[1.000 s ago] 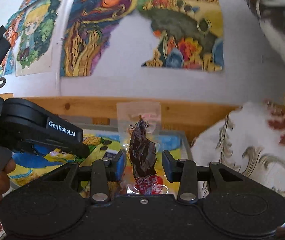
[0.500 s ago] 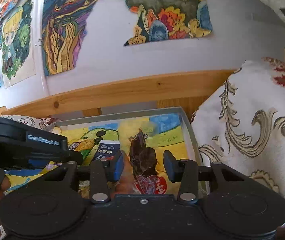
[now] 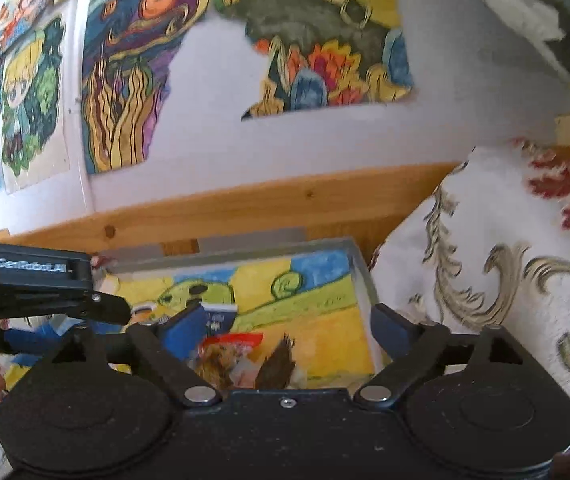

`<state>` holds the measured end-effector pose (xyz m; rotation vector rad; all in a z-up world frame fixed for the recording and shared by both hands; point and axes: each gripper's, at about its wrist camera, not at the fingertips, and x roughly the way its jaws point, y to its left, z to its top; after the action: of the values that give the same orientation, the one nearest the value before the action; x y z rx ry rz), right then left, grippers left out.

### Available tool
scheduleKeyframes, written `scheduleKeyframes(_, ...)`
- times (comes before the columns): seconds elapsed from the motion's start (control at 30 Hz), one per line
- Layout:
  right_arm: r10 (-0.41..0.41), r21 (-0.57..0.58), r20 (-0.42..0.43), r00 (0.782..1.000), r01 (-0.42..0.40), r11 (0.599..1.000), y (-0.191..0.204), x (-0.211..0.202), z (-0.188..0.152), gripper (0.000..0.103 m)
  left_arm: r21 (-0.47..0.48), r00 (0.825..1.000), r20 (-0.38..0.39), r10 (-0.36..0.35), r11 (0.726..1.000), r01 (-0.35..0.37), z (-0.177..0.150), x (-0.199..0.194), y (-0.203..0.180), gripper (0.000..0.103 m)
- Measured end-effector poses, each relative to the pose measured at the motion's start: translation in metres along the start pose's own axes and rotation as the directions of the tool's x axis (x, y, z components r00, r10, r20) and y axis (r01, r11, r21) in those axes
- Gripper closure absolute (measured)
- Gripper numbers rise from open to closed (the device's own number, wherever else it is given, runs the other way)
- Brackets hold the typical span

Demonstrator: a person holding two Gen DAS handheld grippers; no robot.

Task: Organize snacks
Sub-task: 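Carry the wafer pack and meat snack over the grey tray with both tools, then open both tools to drop the wafer pack and meat snack into the tray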

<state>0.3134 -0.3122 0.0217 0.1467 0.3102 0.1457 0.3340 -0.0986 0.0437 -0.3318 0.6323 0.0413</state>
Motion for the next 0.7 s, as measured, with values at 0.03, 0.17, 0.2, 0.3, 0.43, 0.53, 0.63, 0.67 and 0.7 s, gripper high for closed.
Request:
scheduleKeyframes(0.03,-0.003,0.002,0.012,1.000,0.003,1.000,0.000,-0.004,0.002,0.007,-0.006,1.000,0.013,0.000,1.000,0.000,0.001,-0.006,0.001,0.003)
scheduleKeyframes(0.17,-0.008,0.004,0.056,0.998,0.008,1.000,0.002,-0.027,0.009,0.001,-0.030,0.998,0.056,-0.001,1.000,0.003,0.005,-0.030,0.003,0.001)
scheduleKeyframes(0.2,-0.014,-0.001,0.066,0.998,0.014,1.000,0.003,-0.034,0.010,0.001,-0.030,0.998,0.065,-0.001,1.000,0.003,0.005,-0.036,0.004,0.001)
scheduleKeyframes(0.3,-0.017,-0.018,0.082,0.996,0.018,1.000,0.005,-0.054,0.015,0.001,-0.023,0.996,0.092,-0.002,1.000,0.005,0.001,-0.055,0.004,0.001)
scheduleKeyframes(0.43,-0.012,-0.052,0.097,0.995,0.017,0.999,0.009,-0.080,0.017,0.001,-0.009,0.995,0.100,0.003,1.000,-0.002,-0.014,-0.079,0.007,0.001)
scheduleKeyframes(0.53,-0.017,-0.070,0.099,0.995,0.024,0.997,0.012,-0.100,0.016,0.001,-0.010,0.996,0.095,-0.001,1.000,0.002,-0.027,-0.097,0.012,0.001)
scheduleKeyframes(0.63,-0.020,-0.082,0.091,0.996,0.027,0.996,0.017,-0.120,0.011,0.001,0.000,0.995,0.098,0.004,1.000,-0.004,-0.040,-0.116,0.018,0.001)
scheduleKeyframes(0.67,-0.023,-0.088,0.086,0.996,0.031,0.996,0.019,-0.126,0.010,0.001,0.002,0.995,0.102,0.004,1.000,-0.004,-0.044,-0.122,0.020,0.001)
scheduleKeyframes(0.7,-0.027,-0.094,0.083,0.996,0.035,0.995,0.021,-0.133,0.008,0.001,0.003,0.994,0.108,0.002,1.000,-0.003,-0.048,-0.129,0.023,0.001)
